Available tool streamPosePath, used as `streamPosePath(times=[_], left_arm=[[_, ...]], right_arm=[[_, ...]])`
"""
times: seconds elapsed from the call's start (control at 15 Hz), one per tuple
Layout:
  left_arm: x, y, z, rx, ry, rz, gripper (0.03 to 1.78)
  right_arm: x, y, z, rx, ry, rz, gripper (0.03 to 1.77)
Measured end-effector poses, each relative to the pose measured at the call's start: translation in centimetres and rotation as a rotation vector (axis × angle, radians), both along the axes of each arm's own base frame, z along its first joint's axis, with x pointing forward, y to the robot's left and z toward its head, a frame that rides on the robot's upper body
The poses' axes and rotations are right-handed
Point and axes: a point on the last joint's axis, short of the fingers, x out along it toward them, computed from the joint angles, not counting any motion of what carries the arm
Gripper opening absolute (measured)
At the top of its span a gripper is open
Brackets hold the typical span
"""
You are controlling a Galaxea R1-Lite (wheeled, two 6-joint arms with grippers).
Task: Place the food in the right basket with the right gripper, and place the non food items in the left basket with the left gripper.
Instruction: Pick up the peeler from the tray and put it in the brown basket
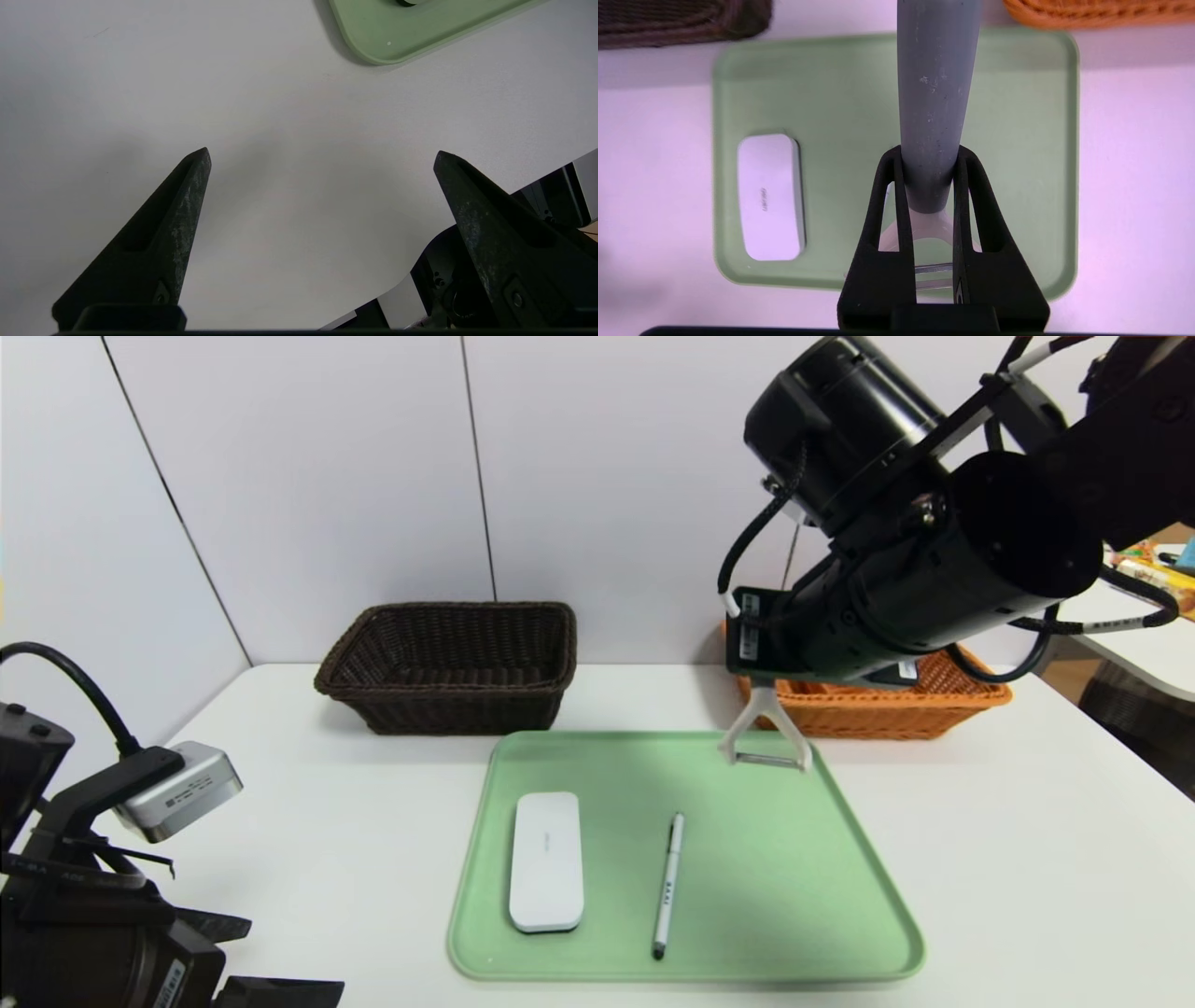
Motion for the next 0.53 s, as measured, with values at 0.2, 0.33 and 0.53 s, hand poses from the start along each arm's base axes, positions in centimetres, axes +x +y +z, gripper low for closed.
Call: streamPosePath(times=[0.2,0.33,0.53], left_arm=[[0.0,0.0,0.0,0.000,0.000,0.001,1.69],[0.0,0.0,0.0,0.000,0.000,0.002,1.69],[0.0,0.0,-0.1,0.000,0.002,0.002,1.69]], right_arm=[[0.3,0.3,1.2,0.020,-0.108,0.060,0.25],[0.4,0.5,1.6,0.033,-0.144,0.068,0.25],[0.7,0.9,2.3,0.038,-0.220,0.100,0.25]])
